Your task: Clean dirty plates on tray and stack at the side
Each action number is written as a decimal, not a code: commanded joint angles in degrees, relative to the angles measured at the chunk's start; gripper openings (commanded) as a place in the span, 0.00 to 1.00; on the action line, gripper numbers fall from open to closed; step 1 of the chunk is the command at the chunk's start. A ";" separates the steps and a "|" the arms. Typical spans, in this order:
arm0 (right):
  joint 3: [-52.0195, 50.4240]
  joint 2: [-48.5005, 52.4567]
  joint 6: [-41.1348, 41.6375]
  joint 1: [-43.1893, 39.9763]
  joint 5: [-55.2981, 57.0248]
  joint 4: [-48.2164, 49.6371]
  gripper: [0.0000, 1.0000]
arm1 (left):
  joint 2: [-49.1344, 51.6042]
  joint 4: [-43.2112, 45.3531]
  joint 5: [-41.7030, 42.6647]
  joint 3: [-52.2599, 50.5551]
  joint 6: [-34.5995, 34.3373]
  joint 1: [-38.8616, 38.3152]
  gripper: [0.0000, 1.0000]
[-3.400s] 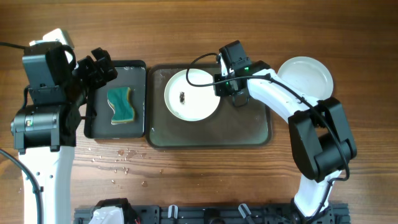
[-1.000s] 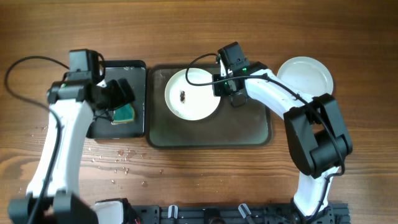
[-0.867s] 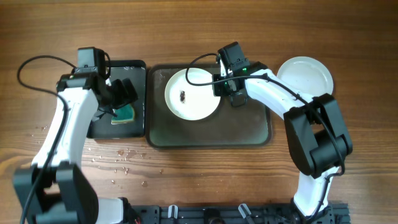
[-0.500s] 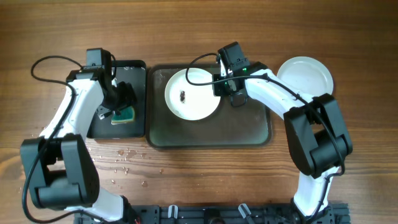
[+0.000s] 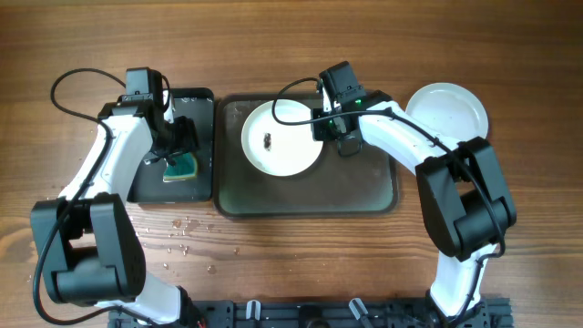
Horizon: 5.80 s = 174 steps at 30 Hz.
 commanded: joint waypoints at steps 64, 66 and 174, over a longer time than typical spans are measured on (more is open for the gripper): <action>-0.79 0.61 0.31 0.13 1.01 0.31 0.06 | 3.26 12.85 -0.83 -9.90 -1.70 0.07 0.04; -0.79 0.61 0.26 0.13 1.01 0.31 0.05 | 3.21 12.81 -0.85 -9.84 -1.38 0.07 0.04; -0.79 0.63 0.44 0.13 -2.08 1.75 0.06 | -24.94 15.43 1.36 -6.08 2.29 0.11 0.04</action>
